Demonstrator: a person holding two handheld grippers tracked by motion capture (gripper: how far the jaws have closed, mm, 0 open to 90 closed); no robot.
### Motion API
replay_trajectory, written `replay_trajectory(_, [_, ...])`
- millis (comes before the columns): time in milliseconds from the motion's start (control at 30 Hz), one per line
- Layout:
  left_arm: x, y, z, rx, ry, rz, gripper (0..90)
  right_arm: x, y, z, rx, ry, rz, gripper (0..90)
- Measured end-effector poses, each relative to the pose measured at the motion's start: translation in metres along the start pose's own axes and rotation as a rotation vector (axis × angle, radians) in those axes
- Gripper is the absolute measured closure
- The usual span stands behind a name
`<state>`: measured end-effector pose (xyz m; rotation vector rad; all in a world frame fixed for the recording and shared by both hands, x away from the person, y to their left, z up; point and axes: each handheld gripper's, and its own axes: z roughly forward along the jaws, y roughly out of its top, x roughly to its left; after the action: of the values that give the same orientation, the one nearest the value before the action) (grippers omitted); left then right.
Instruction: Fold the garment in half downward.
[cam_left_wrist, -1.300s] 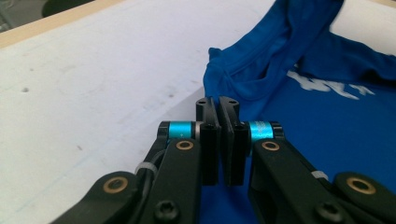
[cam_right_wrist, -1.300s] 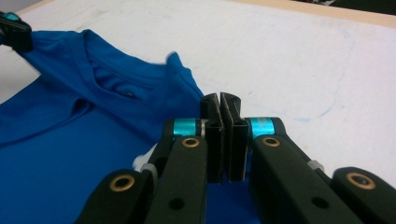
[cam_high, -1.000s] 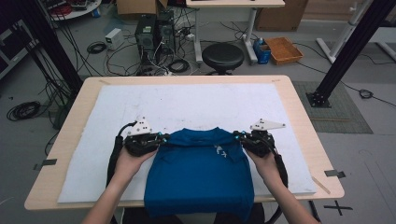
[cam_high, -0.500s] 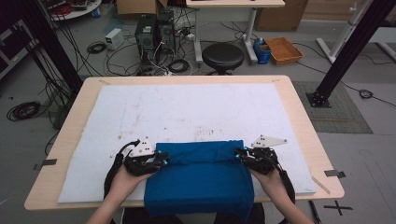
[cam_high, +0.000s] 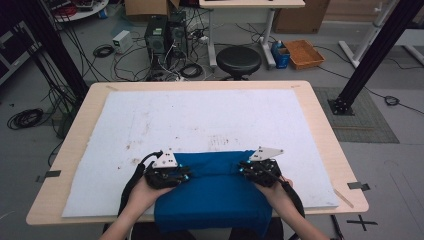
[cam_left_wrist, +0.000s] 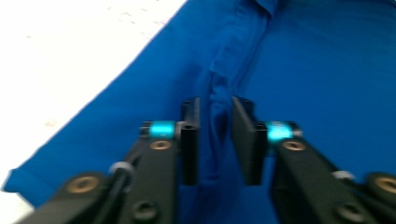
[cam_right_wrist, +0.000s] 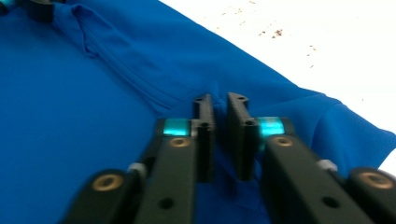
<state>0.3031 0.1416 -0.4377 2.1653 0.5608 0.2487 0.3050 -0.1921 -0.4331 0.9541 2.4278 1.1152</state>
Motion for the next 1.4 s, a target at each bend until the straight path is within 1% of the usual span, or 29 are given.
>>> replay_trajectory(33, [-0.001,-0.002,0.0,0.006,-0.001,0.004,85.7,0.002,-0.001,-0.002,-0.003,0.006,-0.01,88.0])
replay_trajectory(100, [-0.001,-0.003,0.0,0.006,-0.002,0.003,87.5,0.004,-0.003,-0.007,-0.008,0.014,-0.01,88.2])
replay_trajectory(167, [-0.003,-0.005,-0.002,0.0,-0.014,0.003,87.6,0.007,-0.005,-0.014,-0.02,0.021,-0.017,88.1])
replay_trajectory(233, [-0.006,-0.006,-0.004,0.001,-0.016,0.009,87.6,0.01,-0.009,-0.022,-0.031,0.033,-0.02,88.1])
replay_trajectory(267, [-0.007,-0.007,-0.005,0.004,-0.018,0.012,87.6,0.01,-0.009,-0.022,-0.031,0.033,-0.02,88.1])
replay_trajectory(300, [-0.009,-0.008,-0.006,0.006,-0.017,0.015,87.6,0.012,-0.013,-0.027,-0.032,0.045,-0.023,88.1])
replay_trajectory(367, [-0.012,-0.011,-0.008,0.015,-0.018,0.021,87.4,0.015,-0.017,-0.029,-0.024,0.054,-0.033,88.0])
replay_trajectory(533, [-0.018,-0.013,-0.01,0.017,-0.017,0.025,85.4,0.019,-0.025,-0.03,-0.005,0.063,-0.05,87.8])
replay_trajectory(600, [-0.021,-0.014,-0.012,0.021,-0.023,0.031,85.0,0.02,-0.028,-0.03,0.004,0.065,-0.049,87.1])
replay_trajectory(767, [-0.025,-0.015,-0.013,0.023,-0.035,0.024,84.7,0.021,-0.033,-0.03,0.015,0.077,-0.044,87.0])
replay_trajectory(800, [-0.025,-0.016,-0.013,0.022,-0.037,0.025,84.5,0.021,-0.034,-0.031,0.014,0.081,-0.033,85.1])
replay_trajectory(867, [-0.026,-0.016,-0.015,0.018,-0.041,0.026,84.4,0.021,-0.034,-0.033,0.014,0.083,-0.031,83.8])
replay_trajectory(900, [-0.026,-0.015,-0.016,0.013,-0.041,0.027,83.4,0.021,-0.035,-0.034,0.009,0.086,-0.033,83.0])
replay_trajectory(933, [-0.025,-0.014,-0.02,0.0,-0.035,0.023,80.2,0.021,-0.035,-0.039,-0.002,0.082,-0.032,80.9])
replay_trajectory(967, [-0.025,-0.014,-0.02,0.0,-0.035,0.023,78.0,0.021,-0.035,-0.039,-0.002,0.082,-0.032,80.9])
replay_trajectory(1000, [-0.024,-0.013,-0.021,-0.01,-0.03,0.016,78.0,0.02,-0.035,-0.041,-0.011,0.082,-0.024,78.8])
replay_trajectory(1033, [-0.02,-0.01,-0.025,-0.032,-0.005,-0.015,69.6,0.017,-0.033,-0.046,-0.036,0.065,-0.001,75.0])
replay_trajectory(1067, [-0.02,-0.01,-0.025,-0.032,-0.005,-0.015,66.4,0.014,-0.032,-0.048,-0.052,0.054,0.015,71.3])
replay_trajectory(1100, [-0.013,-0.007,-0.028,-0.06,0.029,-0.059,63.3,0.009,-0.029,-0.049,-0.067,0.039,0.033,69.7])
replay_trajectory(1133, [-0.008,-0.005,-0.029,-0.07,0.047,-0.079,59.9,0.005,-0.027,-0.05,-0.085,0.019,0.047,68.3])
replay_trajectory(1167, [-0.008,-0.005,-0.029,-0.07,0.047,-0.079,58.3,-0.001,-0.025,-0.051,-0.098,0.001,0.065,65.9])
replay_trajectory(1200, [-0.003,-0.004,-0.031,-0.085,0.067,-0.102,58.3,-0.001,-0.025,-0.051,-0.098,0.001,0.065,65.9])
replay_trajectory(1233, [0.007,-0.002,-0.033,-0.105,0.121,-0.141,56.6,-0.015,-0.019,-0.049,-0.115,-0.042,0.127,58.7])
replay_trajectory(1267, [0.007,-0.002,-0.033,-0.105,0.121,-0.141,53.8,-0.022,-0.017,-0.048,-0.122,-0.05,0.162,58.5])
replay_trajectory(1300, [0.019,-0.001,-0.034,-0.127,0.166,-0.19,52.8,-0.029,-0.014,-0.046,-0.133,-0.065,0.192,58.3])
replay_trajectory(1333, [0.024,-0.001,-0.033,-0.137,0.181,-0.219,52.4,-0.036,-0.012,-0.043,-0.139,-0.084,0.22,57.3])
replay_trajectory(1367, [0.03,-0.001,-0.032,-0.138,0.191,-0.237,51.4,-0.043,-0.01,-0.039,-0.135,-0.089,0.247,57.3])
replay_trajectory(1400, [0.034,-0.001,-0.029,-0.13,0.211,-0.257,51.5,-0.049,-0.008,-0.035,-0.132,-0.099,0.269,57.2])
